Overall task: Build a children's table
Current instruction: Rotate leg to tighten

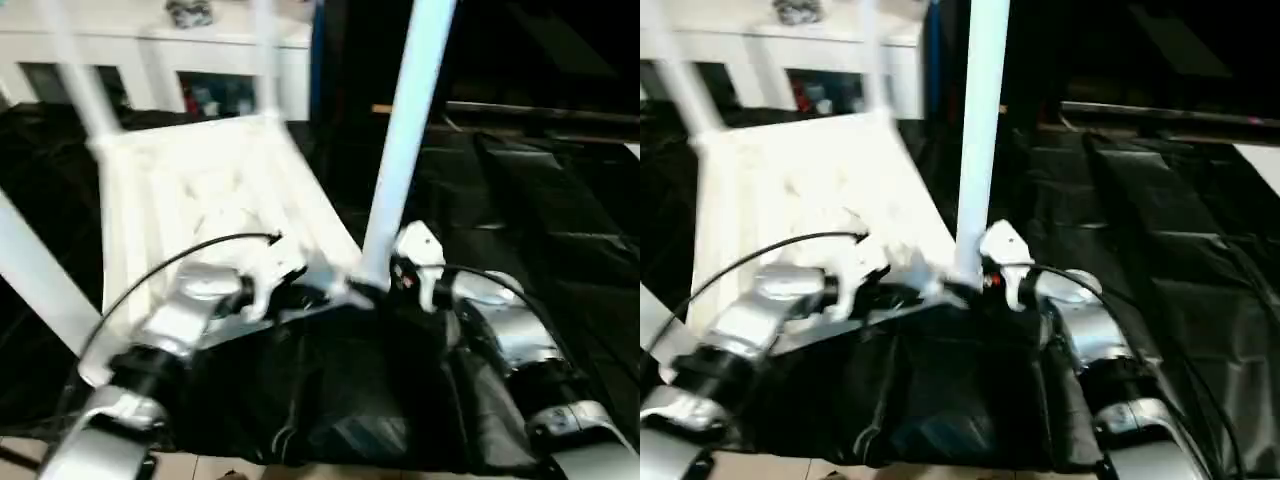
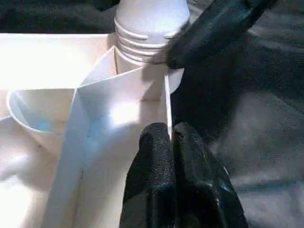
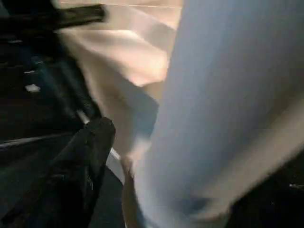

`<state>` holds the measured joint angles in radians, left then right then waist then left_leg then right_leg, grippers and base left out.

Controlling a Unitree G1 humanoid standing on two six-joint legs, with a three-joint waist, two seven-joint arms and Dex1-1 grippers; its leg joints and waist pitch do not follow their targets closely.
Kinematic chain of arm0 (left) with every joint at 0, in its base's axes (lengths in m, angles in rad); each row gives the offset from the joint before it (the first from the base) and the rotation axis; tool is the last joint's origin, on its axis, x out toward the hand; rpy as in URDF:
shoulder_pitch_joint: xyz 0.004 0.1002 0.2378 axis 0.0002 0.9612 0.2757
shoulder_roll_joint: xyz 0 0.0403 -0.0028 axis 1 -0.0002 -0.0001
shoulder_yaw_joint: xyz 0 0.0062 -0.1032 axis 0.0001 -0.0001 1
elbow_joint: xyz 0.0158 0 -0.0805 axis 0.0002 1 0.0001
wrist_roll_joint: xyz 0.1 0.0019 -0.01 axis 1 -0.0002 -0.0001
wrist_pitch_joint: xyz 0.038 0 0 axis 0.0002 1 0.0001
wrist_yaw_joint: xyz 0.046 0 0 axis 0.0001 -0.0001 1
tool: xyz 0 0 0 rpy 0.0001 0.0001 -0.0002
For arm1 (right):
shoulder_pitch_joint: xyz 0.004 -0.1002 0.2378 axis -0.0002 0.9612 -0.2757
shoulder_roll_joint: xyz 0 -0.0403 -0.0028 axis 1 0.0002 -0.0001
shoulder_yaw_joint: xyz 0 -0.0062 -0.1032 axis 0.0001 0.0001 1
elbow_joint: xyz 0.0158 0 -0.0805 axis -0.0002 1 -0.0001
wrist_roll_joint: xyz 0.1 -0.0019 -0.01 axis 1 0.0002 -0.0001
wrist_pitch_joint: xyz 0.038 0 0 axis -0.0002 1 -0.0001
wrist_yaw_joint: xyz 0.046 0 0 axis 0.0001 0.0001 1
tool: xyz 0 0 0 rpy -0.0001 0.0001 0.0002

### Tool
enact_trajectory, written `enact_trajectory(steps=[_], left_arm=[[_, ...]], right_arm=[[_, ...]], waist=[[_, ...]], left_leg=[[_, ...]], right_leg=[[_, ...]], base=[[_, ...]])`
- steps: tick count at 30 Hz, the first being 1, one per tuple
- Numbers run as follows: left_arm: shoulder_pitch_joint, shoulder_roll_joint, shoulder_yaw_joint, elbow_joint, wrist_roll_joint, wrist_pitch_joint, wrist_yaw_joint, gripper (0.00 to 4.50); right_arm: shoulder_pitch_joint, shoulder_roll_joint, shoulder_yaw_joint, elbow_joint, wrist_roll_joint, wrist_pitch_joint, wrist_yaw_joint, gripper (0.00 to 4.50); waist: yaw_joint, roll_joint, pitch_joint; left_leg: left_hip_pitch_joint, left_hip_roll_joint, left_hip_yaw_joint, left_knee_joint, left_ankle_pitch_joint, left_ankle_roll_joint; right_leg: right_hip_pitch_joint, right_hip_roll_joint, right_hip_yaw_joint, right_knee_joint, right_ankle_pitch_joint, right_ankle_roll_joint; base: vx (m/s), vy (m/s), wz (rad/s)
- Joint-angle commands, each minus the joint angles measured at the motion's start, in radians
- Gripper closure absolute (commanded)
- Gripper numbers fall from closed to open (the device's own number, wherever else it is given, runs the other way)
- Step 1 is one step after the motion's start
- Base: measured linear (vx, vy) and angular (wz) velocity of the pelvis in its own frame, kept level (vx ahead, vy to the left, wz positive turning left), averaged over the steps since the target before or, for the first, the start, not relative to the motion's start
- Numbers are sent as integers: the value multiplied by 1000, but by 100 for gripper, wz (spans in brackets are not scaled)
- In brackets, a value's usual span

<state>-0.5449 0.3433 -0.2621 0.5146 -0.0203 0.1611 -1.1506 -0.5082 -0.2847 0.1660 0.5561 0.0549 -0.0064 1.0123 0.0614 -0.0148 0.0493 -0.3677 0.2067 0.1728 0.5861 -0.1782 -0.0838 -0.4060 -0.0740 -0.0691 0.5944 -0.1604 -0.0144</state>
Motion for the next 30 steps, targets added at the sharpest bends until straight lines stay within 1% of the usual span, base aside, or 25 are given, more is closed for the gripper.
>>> enact_trajectory(steps=[1, 3, 5, 7, 9, 11, 13, 16, 18, 26, 27, 28, 29, 30], left_arm=[[-12, 2, -20, -57, -40, -42, -76, 450], [-8, 22, -16, -64, -52, -43, -117, 450], [-6, 33, -12, -68, -61, -39, -140, 450], [-6, 42, -9, -68, -69, -40, -158, 450], [-7, 48, -8, -65, -72, -40, -167, 450], [-9, 54, -6, -57, -74, -43, -178, 450], [-10, 57, -6, -53, -74, -44, -181, 450], [-11, 59, -3, -49, -70, -45, -185, 450], [-11, 59, -1, -47, -68, -46, -183, 450], [-9, 55, 4, -34, -58, -55, -153, 450], [-12, 36, 14, -28, -49, -44, -99, 450], [-14, 27, 17, -25, -45, -39, -77, 450], [-16, 20, 19, -23, -41, -36, -61, 450], [-16, 20, 19, -23, -41, -36, -61, 450]], right_arm=[[18, -20, 45, -29, 23, 24, 93, 76], [26, -39, 61, -41, 27, 27, 142, 76], [30, -49, 71, -44, 25, 27, 168, 102], [33, -55, 79, -48, 22, 27, 187, 115], [34, -58, 85, -49, 20, 27, 195, 140], [34, -62, 90, -52, 19, 26, 202, 152], [34, -63, 92, -52, 19, 27, 203, 159], [32, -65, 97, -54, 15, 26, 210, 192], [33, -65, 97, -55, 14, 27, 212, 198], [55, -67, 115, -69, 9, 22, 214, 202], [73, -51, 106, -78, 24, 34, 200, 202], [80, -41, 98, -80, 31, 39, 184, 202], [84, -30, 89, -81, 36, 44, 167, 202], [84, -30, 89, -81, 36, 44, 167, 202]], waist=[[-3, 8, -63], [-1, 7, -63], [1, 8, -62], [2, 6, -62], [3, 6, -61], [4, 6, -61], [4, 6, -62], [5, 5, -63], [4, 4, -63], [9, 4, -63], [10, 5, -63], [13, 6, -62], [17, 4, -61], [17, 3, -61]], left_leg=[[15, 27, 0, -71, -251, 50], [14, 28, 1, -72, -252, 49], [14, 29, 1, -73, -257, 44], [15, 28, 1, -73, -261, 39], [16, 28, 1, -73, -264, 35], [15, 27, 0, -74, -265, 32], [15, 27, 1, -73, -259, 32], [14, 27, 0, -73, -247, 34], [13, 27, 0, -72, -241, 36], [15, 27, 2, -71, -237, 38], [15, 27, 2, -71, -240, 38], [16, 28, 2, -72, -246, 38], [17, 27, 1, -73, -255, 34], [16, 27, 1, -74, -259, 32]], right_leg=[[50, -58, 43, -64, -217, -235], [51, -58, 43, -64, -228, -230], [50, -60, 43, -64, -244, -229], [49, -61, 44, -66, -261, -224], [47, -61, 44, -68, -276, -220], [48, -61, 44, -68, -283, -215], [48, -60, 44, -67, -278, -215], [49, -60, 44, -65, -264, -216], [49, -60, 44, -64, -255, -218], [49, -60, 44, -64, -252, -219], [49, -60, 44, -64, -256, -218], [47, -61, 45, -67, -264, -214], [48, -62, 44, -69, -290, -206], [48, -61, 44, -69, -300, -202]], base=[[0, 0, 0], [0, 0, 0], [0, 0, 0], [0, 0, 0], [0, 0, 0], [0, 0, 0], [0, 0, 0], [0, 0, 0], [0, 0, 0], [0, 0, 0], [0, 0, 0], [0, 0, 0], [0, 0, 0], [0, 0, 0]])
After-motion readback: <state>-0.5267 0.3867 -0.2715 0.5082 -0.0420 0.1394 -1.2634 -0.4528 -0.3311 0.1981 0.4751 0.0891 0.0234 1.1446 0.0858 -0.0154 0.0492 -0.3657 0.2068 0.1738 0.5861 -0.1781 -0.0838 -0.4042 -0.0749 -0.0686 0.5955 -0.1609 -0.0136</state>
